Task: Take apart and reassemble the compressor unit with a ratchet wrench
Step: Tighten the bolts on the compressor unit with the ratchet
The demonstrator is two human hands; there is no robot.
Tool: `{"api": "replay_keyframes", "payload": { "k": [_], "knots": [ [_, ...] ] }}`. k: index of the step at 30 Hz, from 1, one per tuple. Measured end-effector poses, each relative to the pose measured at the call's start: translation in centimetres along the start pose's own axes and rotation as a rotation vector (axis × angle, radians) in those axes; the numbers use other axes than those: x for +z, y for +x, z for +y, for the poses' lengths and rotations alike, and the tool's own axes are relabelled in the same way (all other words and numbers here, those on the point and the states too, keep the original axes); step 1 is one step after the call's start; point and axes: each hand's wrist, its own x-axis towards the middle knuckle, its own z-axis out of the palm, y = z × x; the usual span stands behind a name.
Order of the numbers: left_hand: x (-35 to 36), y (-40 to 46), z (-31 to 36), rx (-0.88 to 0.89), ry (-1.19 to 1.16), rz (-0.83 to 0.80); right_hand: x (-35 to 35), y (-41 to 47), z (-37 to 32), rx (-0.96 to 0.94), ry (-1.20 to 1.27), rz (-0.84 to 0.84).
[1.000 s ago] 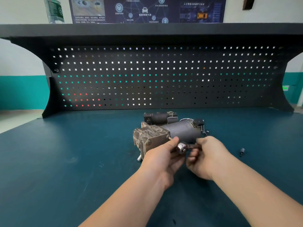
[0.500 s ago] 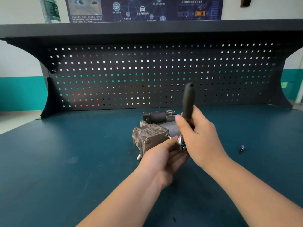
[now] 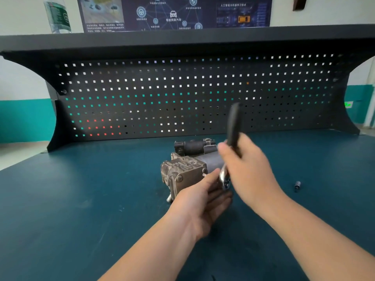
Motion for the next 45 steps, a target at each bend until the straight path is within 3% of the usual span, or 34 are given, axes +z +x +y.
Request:
{"api": "replay_keyframes", "payload": {
  "k": [2, 4, 11, 15, 22, 24, 27, 29, 32, 34, 40, 45],
  "knots": [
    [-0.1, -0.1, 0.0, -0.022, 0.004, -0.024, 0.3, -0.9, -0.3, -0.249, -0.280, -0.212],
    [-0.4, -0.1, -0.1, -0.037, 0.006, -0.017, 0.9, -1.5, -0.3, -0.316, -0.395, -0.230],
    [-0.2, 0.1, -0.1, 0.099, 0.036, -0.026, 0.8, -0.4, 0.8, 0.075, 0.043, 0.181],
    [-0.2, 0.1, 0.1, 0.119, 0.006, -0.041, 0.8, 0.5, 1.8, 0.309, 0.244, 0.203],
    [0.0, -0.4, 0.5, 0.123, 0.069, -0.042, 0.9, 1.1, 3.2, 0.456, 0.334, 0.231],
    [-0.2, -0.6, 0.8, 0.289, 0.430, 0.080, 0.9, 1.1, 3.6, 0.518, 0.394, 0.237],
    [-1.3, -0.6, 2.2, 0.990, 1.187, 0.490, 1.0, 1.2, 4.0, 0.593, 0.457, 0.220],
    [-1.8, -0.7, 3.6, 1.256, 1.274, 0.517, 1.0, 1.2, 4.1, 0.607, 0.482, 0.220],
    [-3.8, 1.1, 4.2, 0.988, 1.607, 0.280, 1.1, 1.1, 3.9, 0.558, 0.479, 0.229],
    [-4.6, 1.9, 3.8, 0.877, 1.611, 0.152, 1.0, 0.9, 3.5, 0.461, 0.412, 0.239],
    [-3.7, 2.5, 2.6, 0.996, 1.381, 0.329, 1.3, -0.7, 1.3, -0.032, 0.102, 0.191],
    [-1.8, 1.4, 0.9, 1.025, 1.396, 0.382, 1.0, -0.5, 0.8, -0.242, -0.107, 0.103]
  ]
}}
